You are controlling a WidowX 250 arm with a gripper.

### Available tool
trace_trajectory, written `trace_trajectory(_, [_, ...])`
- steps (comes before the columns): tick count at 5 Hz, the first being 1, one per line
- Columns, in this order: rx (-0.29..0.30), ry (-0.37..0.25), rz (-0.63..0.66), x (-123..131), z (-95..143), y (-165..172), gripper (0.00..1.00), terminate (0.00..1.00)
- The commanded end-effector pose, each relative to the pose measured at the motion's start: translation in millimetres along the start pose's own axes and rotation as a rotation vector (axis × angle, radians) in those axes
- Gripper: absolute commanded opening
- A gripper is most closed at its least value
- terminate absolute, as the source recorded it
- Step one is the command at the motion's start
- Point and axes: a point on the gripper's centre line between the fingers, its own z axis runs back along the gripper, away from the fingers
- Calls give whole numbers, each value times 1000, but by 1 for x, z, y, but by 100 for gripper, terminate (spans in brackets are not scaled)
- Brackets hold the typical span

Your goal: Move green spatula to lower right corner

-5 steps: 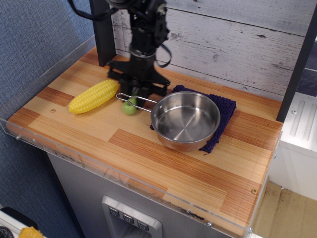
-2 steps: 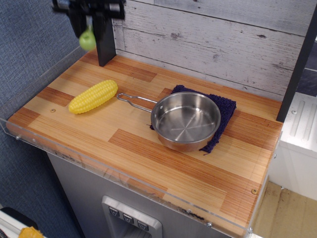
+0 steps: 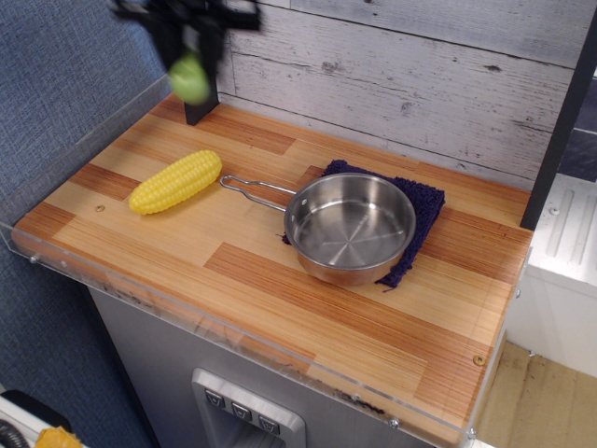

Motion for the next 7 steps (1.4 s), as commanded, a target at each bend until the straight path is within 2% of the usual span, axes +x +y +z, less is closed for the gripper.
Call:
trace_trajectory(1, [-24, -21, -160, -56, 3, -52, 0, 0])
trace_trajectory(3, [-30, 8, -311, -107, -14, -105, 0, 0])
trace_trajectory(4, [-52, 35, -361, -124, -26, -132, 0, 0])
trace_trajectory(5, [-63, 51, -380, -127, -36, -152, 0, 0])
trace_trajectory(7, [-62, 111, -349, -124, -79, -154, 0, 0])
